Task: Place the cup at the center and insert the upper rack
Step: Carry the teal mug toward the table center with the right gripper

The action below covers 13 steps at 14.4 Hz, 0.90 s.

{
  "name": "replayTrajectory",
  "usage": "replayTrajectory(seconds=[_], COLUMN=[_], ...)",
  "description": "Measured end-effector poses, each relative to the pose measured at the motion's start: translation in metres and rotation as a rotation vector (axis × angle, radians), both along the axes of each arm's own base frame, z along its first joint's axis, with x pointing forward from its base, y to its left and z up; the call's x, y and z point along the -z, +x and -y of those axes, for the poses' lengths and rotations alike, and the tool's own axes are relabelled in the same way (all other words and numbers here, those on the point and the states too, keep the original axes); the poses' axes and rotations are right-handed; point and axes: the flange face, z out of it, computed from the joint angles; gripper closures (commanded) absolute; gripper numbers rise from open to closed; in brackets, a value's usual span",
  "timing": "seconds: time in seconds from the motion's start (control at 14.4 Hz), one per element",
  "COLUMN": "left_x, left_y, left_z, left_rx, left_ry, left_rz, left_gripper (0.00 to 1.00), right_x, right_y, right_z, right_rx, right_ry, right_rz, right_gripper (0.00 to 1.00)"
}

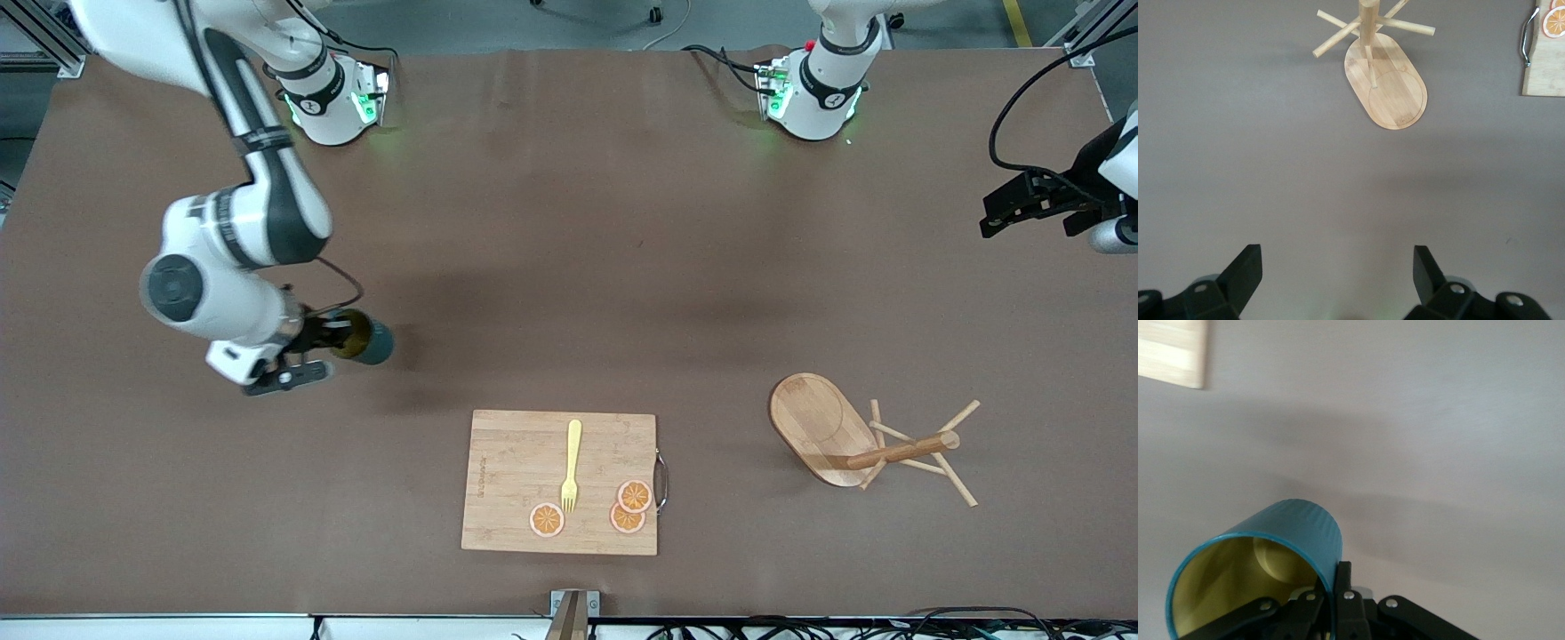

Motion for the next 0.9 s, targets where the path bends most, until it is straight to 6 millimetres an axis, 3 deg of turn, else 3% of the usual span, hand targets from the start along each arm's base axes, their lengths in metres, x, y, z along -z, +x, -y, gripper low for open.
replayTrajectory(seconds=[0.21,0.49,0.69,0.9], left_x=[0.0,0.004,0.009,0.016], left_y=[0.0,0.002,0.005,0.008], left_z=[0.0,0.0,0.0,0.001], left_rx=[0.0,0.001,0.002,0.004], left_ry=[0.0,-0.001,-0.002,-0.003], left_rz=[-0.001,-0.008,-0.016,-0.028], left_gripper=[0.0,0.0,0.0,0.0], right_x=[-0.003,-0.007,0.006,0.02], right_y=[-0.029,-0.068,-0.1,-0.123], right_z=[-0.088,-0.174,-0.225,-0.262], right_rx=[-0.023,0.061,0.121,0.15], right_ry=[0.027,0.046,0.037,0.011], right_rz=[0.016,0.065,0.066,0.066], right_gripper=[0.99,0.99,0.99,0.99])
